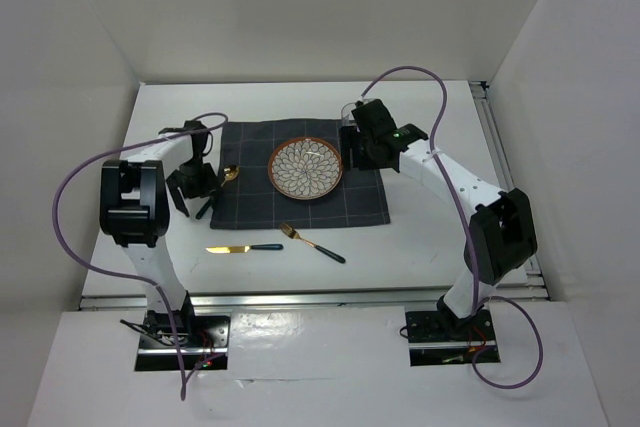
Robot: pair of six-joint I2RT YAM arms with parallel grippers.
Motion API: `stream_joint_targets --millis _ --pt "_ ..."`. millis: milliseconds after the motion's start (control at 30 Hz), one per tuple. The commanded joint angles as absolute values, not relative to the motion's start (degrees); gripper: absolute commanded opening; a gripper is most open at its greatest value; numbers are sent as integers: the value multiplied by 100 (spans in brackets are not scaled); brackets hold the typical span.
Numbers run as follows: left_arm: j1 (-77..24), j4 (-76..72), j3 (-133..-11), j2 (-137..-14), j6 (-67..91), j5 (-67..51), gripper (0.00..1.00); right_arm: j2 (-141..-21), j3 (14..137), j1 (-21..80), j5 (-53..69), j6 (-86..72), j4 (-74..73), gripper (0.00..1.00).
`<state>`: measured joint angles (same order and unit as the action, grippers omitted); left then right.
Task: Set the dinner table for one person
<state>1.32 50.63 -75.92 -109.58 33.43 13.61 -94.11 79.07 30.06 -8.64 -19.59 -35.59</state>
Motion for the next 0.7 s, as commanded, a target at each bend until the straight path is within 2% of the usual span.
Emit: stream_joint_targets --millis 0,233,300,533,667 --pt "167 5028 -7795 -11188 3463 1529 83 -9088 7998 3067 -1028 -2013 -3585 77" --pt "229 4975 -8007 -11574 3410 1327 68 -9149 8051 3120 -1081 -2013 -3638 77" --pt "229 4975 -8007 -11575 3410 1327 57 -9149 8051 3120 -1081 -2013 -3639 77" --pt "342 5036 -7971 -11435 3463 1433 34 -9264 8227 3120 -1081 -2013 -3691 77" --pt "343 5273 -8340 -11242 3393 1433 7 -9316 8288 3173 -1134 -2013 -3691 77"
